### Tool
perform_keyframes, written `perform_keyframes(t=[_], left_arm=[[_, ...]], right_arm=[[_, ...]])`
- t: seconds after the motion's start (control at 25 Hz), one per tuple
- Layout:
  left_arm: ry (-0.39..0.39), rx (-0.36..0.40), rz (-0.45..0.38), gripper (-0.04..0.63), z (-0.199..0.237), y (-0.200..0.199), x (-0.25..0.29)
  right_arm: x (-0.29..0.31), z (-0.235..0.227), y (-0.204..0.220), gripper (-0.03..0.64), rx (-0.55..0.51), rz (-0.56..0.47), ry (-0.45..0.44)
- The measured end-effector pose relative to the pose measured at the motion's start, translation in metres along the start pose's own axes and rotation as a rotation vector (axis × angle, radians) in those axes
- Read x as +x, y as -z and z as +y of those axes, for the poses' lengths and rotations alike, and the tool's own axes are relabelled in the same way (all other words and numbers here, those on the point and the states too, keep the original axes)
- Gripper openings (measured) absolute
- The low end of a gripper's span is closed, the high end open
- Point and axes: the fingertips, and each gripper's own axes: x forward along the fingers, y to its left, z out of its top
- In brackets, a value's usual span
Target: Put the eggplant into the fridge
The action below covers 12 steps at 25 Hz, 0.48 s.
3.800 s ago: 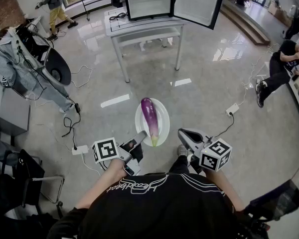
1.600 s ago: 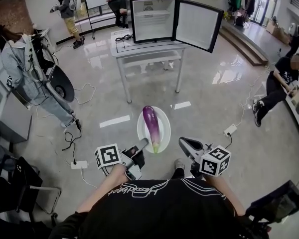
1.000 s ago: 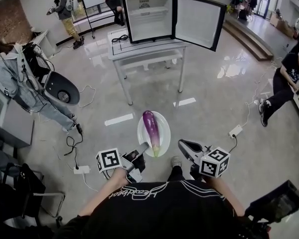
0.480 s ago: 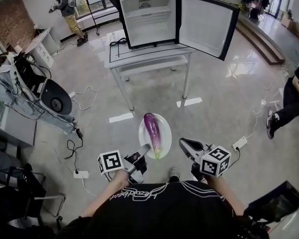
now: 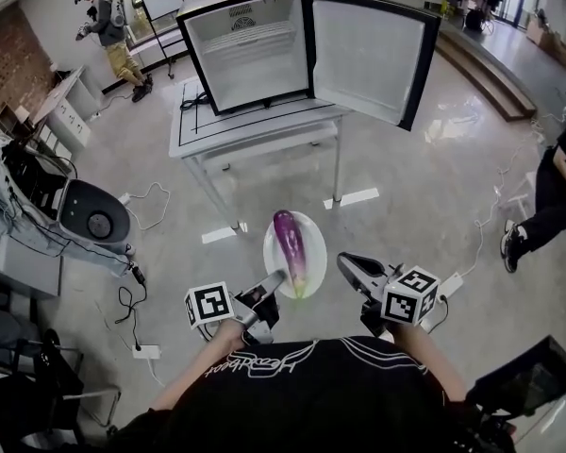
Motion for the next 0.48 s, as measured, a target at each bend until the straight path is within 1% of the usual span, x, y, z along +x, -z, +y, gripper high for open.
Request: perform_keyframes(t=[0.08,0.2,0.28,0.48], left_arm=[[0.017,-0.01,-0.005,0.031,-0.007,-0.006,0.012],[-0.016,0.009,-0.018,0.031,-0.002,-0.012,0.014],[-0.03,0.011,-0.032,0.031,0.003,-0.017,0.015],[-0.032,0.012,-0.048,0.031,0.003,-0.029,0.024]], right_arm=[[0.001,-0.009,-0.018,0.006,-0.02,-0.023,-0.015],[0.003,-0.016,-0.022,0.006,-0.072,-0.007,-0.008],[0.006,-0.02,-0.018,0.006,-0.062,0.002,-0.016],[0.009,-0.034,-0.019,0.006,-0.052,0.016,-0.009]])
